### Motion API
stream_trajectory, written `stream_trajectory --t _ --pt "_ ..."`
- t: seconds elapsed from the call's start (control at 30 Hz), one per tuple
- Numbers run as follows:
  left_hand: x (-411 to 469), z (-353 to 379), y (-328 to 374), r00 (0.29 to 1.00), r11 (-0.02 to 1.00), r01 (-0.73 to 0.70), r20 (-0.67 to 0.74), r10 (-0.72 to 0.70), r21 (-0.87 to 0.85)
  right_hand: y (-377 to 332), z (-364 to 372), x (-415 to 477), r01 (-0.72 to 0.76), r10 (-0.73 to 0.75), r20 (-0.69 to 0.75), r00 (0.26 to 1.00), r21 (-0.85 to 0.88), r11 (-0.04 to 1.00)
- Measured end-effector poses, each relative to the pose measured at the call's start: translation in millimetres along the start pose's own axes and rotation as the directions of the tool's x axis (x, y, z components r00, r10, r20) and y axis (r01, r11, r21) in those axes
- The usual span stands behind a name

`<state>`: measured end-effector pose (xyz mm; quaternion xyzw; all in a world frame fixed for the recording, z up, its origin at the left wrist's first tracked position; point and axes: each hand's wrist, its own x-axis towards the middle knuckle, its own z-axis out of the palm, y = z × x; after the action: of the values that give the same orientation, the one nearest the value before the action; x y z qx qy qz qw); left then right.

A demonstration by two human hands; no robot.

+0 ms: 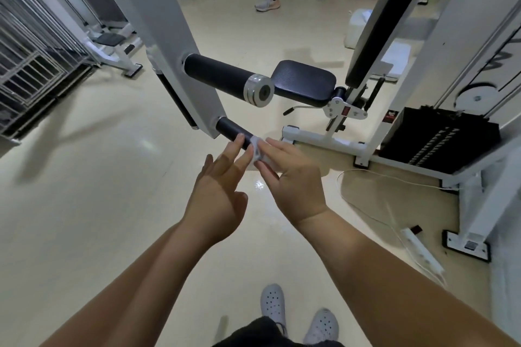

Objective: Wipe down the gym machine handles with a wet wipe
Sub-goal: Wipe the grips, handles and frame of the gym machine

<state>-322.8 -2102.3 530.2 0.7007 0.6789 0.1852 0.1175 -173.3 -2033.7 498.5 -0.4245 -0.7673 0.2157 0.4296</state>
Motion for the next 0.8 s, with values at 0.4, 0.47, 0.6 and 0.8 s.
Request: stream_trajectory --t 0.4,0.47,0.6,0.8 --pt "25.2 -1.4 -13.5 0.98 0.993 -0.09 -0.187 0.074 -0.08 15.8 -27.8 -22.6 0.031 -0.06 -0.214 0.975 -0.14 0.99" --pt "31.1 -6.4 -9.5 0.969 0.976 -0.179 -0.196 0.153 -0.123 11.0 -33.9 -32.1 -0.047 0.003 -0.256 0.967 -0.164 0.985" --pt "45.3 -13.7 4.7 0.932 0.906 -0.363 -0.101 0.349 -0.218 -7.1 -41.9 -49.5 -0.241 0.187 -0.271 0.944 -0.183 0.953" --pt "51.6 -8.8 47.6 0.818 0.772 -0.484 0.101 0.567 -0.413 -41.4 -55.4 -81.3 -0.624 0.543 -0.414 0.731 -0.083 0.777"
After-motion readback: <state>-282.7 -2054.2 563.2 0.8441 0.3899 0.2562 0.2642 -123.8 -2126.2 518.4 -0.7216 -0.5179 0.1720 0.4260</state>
